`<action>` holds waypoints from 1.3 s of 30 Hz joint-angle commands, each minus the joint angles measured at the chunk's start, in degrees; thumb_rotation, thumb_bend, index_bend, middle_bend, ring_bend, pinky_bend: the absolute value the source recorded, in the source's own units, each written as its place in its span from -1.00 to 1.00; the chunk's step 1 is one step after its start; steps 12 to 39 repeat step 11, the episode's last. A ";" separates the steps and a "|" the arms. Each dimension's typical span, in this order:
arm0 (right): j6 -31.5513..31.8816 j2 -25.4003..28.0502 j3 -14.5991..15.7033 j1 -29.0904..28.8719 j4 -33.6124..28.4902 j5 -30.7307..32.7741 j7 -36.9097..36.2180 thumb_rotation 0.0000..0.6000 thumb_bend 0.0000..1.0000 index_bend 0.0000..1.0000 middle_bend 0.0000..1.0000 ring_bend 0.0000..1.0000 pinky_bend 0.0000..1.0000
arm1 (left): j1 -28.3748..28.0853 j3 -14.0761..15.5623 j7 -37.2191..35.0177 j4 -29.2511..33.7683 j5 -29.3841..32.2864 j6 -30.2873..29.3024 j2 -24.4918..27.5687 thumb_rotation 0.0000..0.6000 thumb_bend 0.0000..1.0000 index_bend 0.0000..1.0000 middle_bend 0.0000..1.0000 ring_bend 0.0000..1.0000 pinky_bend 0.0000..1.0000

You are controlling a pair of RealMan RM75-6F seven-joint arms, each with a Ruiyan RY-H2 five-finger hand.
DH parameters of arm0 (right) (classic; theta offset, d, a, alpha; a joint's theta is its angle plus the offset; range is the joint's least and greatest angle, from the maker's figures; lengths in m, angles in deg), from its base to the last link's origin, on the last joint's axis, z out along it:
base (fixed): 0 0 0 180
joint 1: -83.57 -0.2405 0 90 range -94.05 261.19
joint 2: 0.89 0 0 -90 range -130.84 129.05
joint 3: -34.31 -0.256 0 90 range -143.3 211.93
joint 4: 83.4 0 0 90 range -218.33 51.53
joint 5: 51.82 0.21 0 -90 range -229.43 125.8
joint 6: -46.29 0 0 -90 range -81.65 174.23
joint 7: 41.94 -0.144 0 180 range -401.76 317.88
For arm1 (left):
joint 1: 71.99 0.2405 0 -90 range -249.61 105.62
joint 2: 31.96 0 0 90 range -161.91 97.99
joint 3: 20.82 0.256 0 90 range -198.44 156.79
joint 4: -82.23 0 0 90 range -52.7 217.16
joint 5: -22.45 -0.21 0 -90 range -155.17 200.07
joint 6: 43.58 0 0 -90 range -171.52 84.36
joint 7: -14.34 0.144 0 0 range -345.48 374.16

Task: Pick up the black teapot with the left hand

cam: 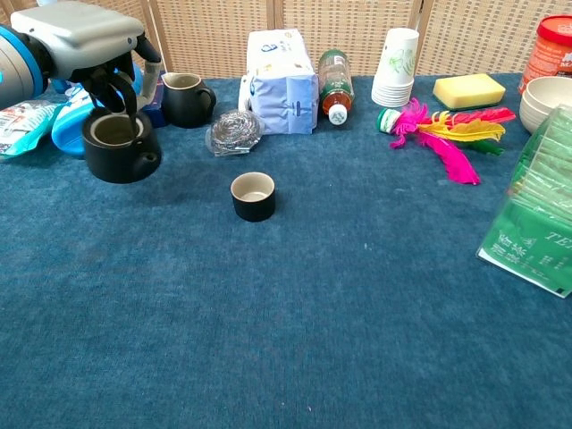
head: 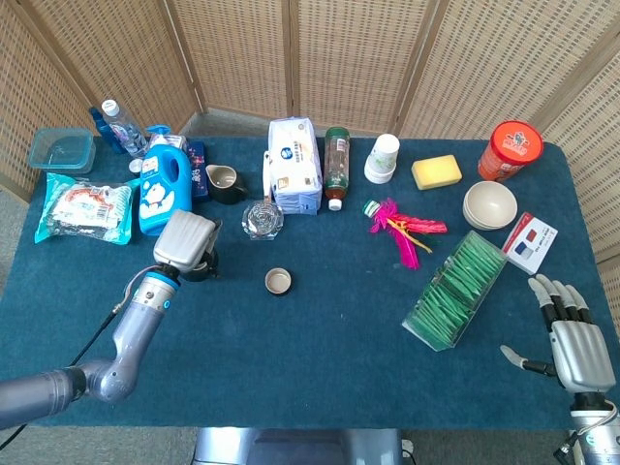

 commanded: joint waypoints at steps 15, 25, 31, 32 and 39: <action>0.69 0.70 0.22 0.36 -0.35 -0.75 -1.17 0.53 -1.00 -1.00 -1.00 -1.00 -1.00 | -2.04 -1.78 2.32 2.51 7.26 -3.54 -1.50 1.00 0.32 0.46 0.80 0.76 1.00; 0.69 0.70 0.22 0.36 -0.35 -0.75 -1.17 0.53 -1.00 -1.00 -1.00 -1.00 -1.00 | -2.04 -1.78 2.32 2.51 7.26 -3.54 -1.50 1.00 0.32 0.46 0.80 0.76 1.00; 0.69 0.70 0.22 0.36 -0.35 -0.75 -1.17 0.53 -1.00 -1.00 -1.00 -1.00 -1.00 | -2.04 -1.78 2.32 2.51 7.26 -3.54 -1.50 1.00 0.32 0.46 0.80 0.76 1.00; 0.69 0.70 0.22 0.36 -0.35 -0.75 -1.17 0.53 -1.00 -1.00 -1.00 -1.00 -1.00 | -2.04 -1.78 2.32 2.51 7.26 -3.54 -1.50 1.00 0.32 0.46 0.80 0.76 1.00; 0.69 0.70 0.22 0.36 -0.35 -0.75 -1.17 0.53 -1.00 -1.00 -1.00 -1.00 -1.00 | -2.04 -1.78 2.32 2.51 7.26 -3.54 -1.50 1.00 0.32 0.46 0.80 0.76 1.00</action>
